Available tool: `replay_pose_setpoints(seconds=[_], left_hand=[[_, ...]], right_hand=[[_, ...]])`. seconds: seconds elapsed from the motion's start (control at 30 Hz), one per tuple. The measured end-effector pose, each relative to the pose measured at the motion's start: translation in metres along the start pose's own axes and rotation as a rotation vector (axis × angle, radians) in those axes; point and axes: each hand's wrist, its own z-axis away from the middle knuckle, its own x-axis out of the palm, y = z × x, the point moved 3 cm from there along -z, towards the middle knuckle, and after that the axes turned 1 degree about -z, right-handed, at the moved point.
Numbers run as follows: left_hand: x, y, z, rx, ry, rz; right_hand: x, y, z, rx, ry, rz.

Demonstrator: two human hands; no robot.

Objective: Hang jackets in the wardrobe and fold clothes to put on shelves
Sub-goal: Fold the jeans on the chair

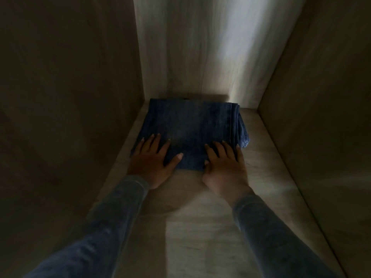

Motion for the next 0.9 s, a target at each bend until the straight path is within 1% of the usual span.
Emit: replay_pose_setpoints(seconds=[0.2, 0.3, 0.43, 0.63, 0.73, 0.8, 0.9], left_hand=[[0.004, -0.004, -0.027, -0.015, -0.02, 0.011], [0.005, -0.006, -0.038, -0.018, -0.057, 0.011], [0.006, -0.007, -0.049, -0.017, -0.062, -0.007], [0.01, -0.01, -0.056, -0.005, -0.041, -0.033], [0.01, -0.01, -0.056, 0.003, -0.069, -0.062], [0.011, -0.009, -0.05, 0.012, -0.066, -0.083], [0.008, -0.006, -0.035, 0.027, -0.019, -0.079]], right_hand=[[0.002, 0.003, -0.03, -0.005, 0.01, -0.025], [0.002, 0.004, -0.04, -0.027, 0.04, -0.048], [0.004, 0.006, -0.05, -0.051, 0.076, -0.045], [0.006, 0.007, -0.058, -0.056, 0.064, -0.035], [0.006, 0.006, -0.057, -0.054, 0.044, -0.037], [0.005, 0.004, -0.051, -0.036, 0.025, -0.049], [0.001, 0.003, -0.035, 0.013, 0.005, -0.11]])
